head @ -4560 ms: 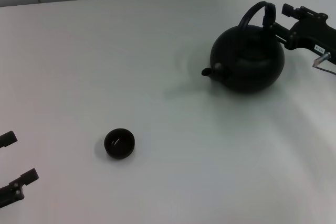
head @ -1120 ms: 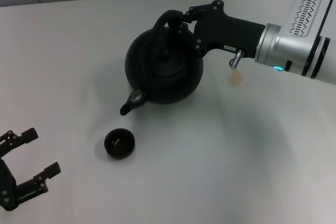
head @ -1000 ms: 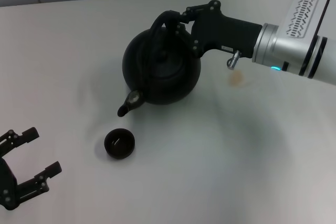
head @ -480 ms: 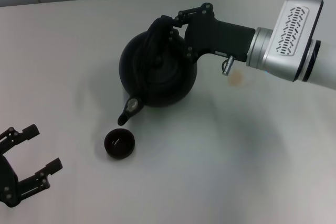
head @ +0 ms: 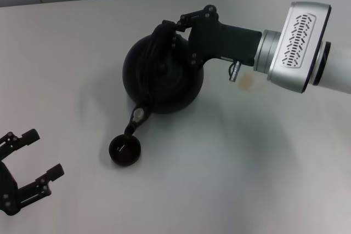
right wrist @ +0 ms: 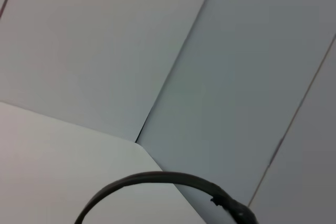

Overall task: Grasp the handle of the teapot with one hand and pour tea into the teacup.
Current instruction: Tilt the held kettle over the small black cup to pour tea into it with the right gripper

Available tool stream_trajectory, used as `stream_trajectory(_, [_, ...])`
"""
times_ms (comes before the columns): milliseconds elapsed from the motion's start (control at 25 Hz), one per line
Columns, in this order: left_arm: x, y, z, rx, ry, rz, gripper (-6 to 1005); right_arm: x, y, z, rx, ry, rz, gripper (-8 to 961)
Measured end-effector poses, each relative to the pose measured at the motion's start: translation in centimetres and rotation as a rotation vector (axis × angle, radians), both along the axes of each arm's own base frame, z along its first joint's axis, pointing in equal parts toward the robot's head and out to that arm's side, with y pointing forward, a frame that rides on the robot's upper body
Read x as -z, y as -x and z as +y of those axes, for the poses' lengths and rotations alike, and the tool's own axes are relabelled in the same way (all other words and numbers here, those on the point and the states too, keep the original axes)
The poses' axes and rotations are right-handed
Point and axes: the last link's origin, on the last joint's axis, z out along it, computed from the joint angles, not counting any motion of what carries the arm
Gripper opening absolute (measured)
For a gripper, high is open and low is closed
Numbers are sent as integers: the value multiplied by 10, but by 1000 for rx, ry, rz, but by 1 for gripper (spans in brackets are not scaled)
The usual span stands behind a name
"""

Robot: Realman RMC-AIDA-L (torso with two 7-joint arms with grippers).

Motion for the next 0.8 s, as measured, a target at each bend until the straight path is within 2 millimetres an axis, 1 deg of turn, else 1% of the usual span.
stream_trajectory(800, [1, 0, -3, -4, 0, -6, 812, 5, 7, -3, -110, -49, -45, 87])
